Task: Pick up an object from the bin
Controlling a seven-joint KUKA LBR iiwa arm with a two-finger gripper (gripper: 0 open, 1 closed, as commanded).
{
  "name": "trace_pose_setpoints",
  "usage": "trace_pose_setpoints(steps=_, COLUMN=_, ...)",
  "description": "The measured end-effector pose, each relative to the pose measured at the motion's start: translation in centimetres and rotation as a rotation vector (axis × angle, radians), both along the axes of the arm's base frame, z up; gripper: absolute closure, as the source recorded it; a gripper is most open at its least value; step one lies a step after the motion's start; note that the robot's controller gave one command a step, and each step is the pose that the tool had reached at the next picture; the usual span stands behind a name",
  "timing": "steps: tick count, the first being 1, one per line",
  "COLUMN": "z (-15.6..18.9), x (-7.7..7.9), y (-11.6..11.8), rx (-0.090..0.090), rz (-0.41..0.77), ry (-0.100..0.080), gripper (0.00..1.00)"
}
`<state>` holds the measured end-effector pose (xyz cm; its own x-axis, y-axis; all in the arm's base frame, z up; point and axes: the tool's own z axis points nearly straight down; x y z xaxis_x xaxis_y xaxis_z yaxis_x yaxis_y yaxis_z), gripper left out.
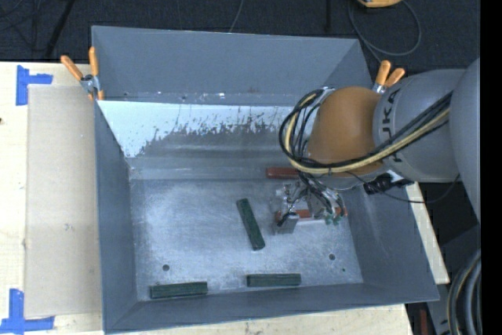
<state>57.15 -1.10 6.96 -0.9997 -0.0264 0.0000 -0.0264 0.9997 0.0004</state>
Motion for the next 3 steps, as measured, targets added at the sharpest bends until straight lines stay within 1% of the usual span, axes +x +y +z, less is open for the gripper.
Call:
trace_pose_setpoints(steps=1, z=9.3, x=-4.9, y=-1.6, rx=-0.001, rz=0.07, ry=-0.004, gripper=1.0)
trace_pose_setpoints(steps=2, z=8.8, x=-4.9, y=-1.6, rx=0.0, rz=0.068, ry=0.0, gripper=0.0)
trace_pose_setpoints(steps=3, z=0.5, x=-5.6, y=-4.3, rx=0.0, rz=0.007, ry=0.009, gripper=0.0)
